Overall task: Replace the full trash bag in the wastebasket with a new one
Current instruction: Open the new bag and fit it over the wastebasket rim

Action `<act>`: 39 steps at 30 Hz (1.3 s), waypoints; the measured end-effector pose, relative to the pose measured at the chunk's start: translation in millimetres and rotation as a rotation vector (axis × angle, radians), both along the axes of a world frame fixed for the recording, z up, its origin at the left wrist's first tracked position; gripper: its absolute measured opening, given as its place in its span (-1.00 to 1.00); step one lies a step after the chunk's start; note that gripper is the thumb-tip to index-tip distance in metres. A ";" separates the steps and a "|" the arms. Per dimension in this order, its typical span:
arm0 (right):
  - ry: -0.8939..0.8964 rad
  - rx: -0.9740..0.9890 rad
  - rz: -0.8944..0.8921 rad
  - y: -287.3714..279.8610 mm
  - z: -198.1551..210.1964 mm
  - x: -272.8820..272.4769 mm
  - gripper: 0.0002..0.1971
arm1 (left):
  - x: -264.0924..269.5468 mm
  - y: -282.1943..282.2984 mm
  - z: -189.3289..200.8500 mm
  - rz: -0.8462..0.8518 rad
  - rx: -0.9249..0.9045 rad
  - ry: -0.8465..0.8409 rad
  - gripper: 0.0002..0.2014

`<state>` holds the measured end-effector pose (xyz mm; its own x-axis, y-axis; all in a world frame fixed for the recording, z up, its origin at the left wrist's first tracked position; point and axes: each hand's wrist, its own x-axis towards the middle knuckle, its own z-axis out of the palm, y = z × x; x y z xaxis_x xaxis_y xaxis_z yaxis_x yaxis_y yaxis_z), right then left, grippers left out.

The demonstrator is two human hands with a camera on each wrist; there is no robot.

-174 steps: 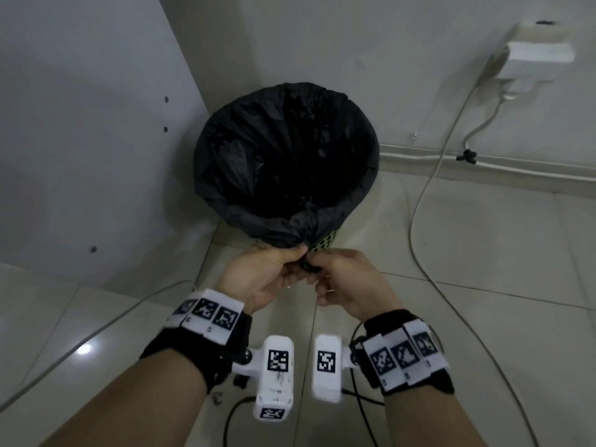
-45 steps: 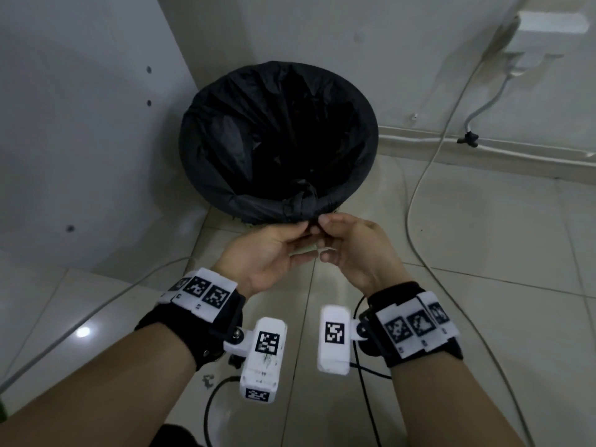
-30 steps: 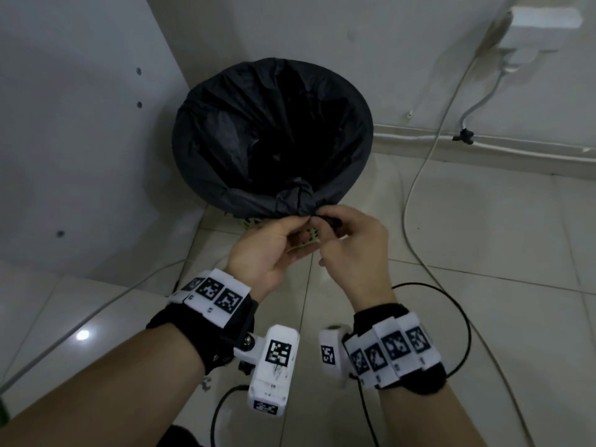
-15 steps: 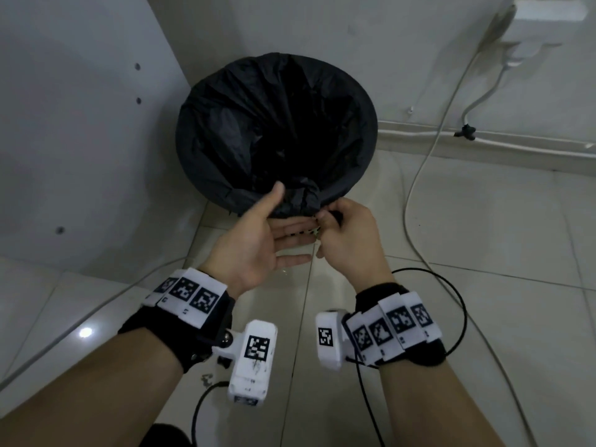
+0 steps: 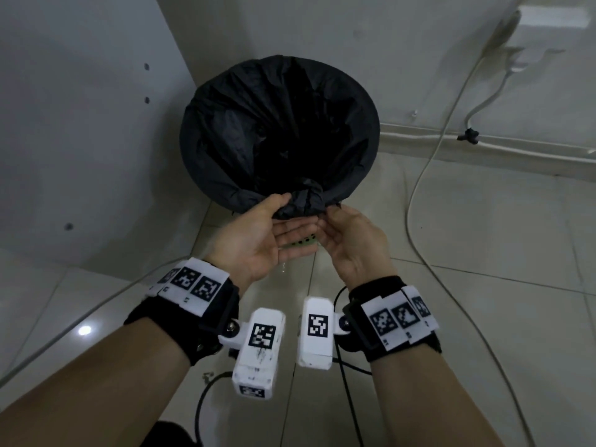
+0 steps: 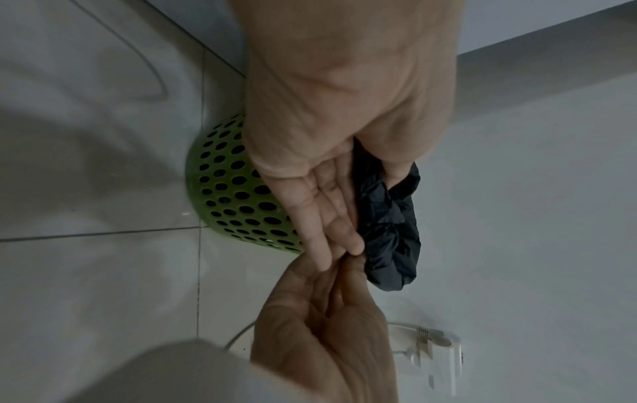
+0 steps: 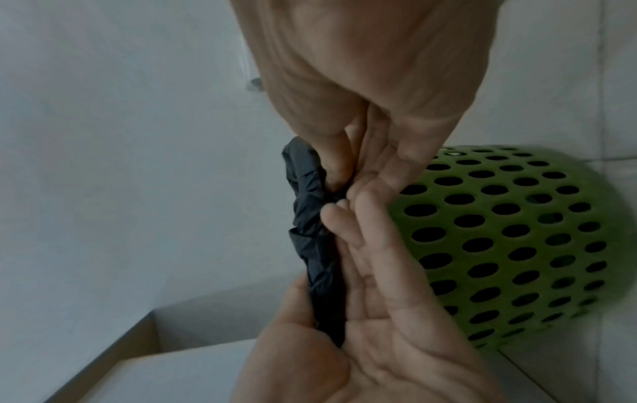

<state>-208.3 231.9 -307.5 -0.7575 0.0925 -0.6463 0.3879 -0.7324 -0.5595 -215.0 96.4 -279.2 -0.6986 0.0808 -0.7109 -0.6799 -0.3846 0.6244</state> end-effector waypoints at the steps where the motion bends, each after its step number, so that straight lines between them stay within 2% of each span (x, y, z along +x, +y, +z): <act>1: 0.017 0.024 -0.004 -0.8 1.5 1.2 -0.91 | -0.6 0.2 -0.1 0.007 0.003 0.000 -0.65; 4: 0.070 0.064 0.020 0.3 6.1 3.5 -0.78 | -2.2 1.7 0.9 0.005 0.001 0.012 -0.67; 7: 0.107 0.056 0.124 3.8 14.1 -1.7 -0.65 | -3.7 4.6 1.3 0.008 0.004 0.019 -0.68; 9: 0.080 0.097 0.159 3.4 16.4 -8.3 -0.60 | -3.6 6.8 0.9 0.003 0.004 0.021 -0.70; 12: 0.001 0.161 0.122 0.5 14.1 -16.3 -0.69 | -2.4 7.5 -0.3 -0.013 -0.012 0.020 -0.72; 15: -0.010 0.169 0.102 -2.2 10.0 -18.8 -0.65 | -3.0 5.1 -1.5 -0.019 -0.023 0.023 -0.72; 17: 0.006 0.118 0.098 -3.0 7.2 -17.6 -0.63 | -3.3 5.4 -1.7 -0.021 -0.021 0.036 -0.71; 20: 0.040 -0.058 0.134 -4.1 3.4 -12.3 -0.57 | -4.0 6.1 -0.1 -0.020 -0.013 0.047 -0.67; 23: 0.096 -0.176 0.030 -8.2 -4.0 -7.4 -0.59 | -6.4 3.7 -0.8 0.010 -0.009 0.048 -0.62; 30: 0.028 -0.127 0.072 -9.1 -10.4 -12.6 -0.56 | -7.2 2.4 -3.8 0.001 -0.023 0.057 -0.72; 33: 0.064 -0.181 0.057 -7.0 -14.7 -13.1 -0.56 | -6.5 5.7 -2.4 0.007 -0.015 0.063 -0.71; 39: 0.131 -0.219 -0.003 -0.7 -21.5 -5.4 -0.73 | -9.2 11.0 0.4 0.006 0.011 0.080 -0.67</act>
<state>-213.7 231.2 -329.0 -0.8358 -0.0366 -0.5478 0.3203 -0.8429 -0.4324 -224.2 107.4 -278.8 -0.7538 0.0836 -0.6518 -0.6255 -0.3956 0.6725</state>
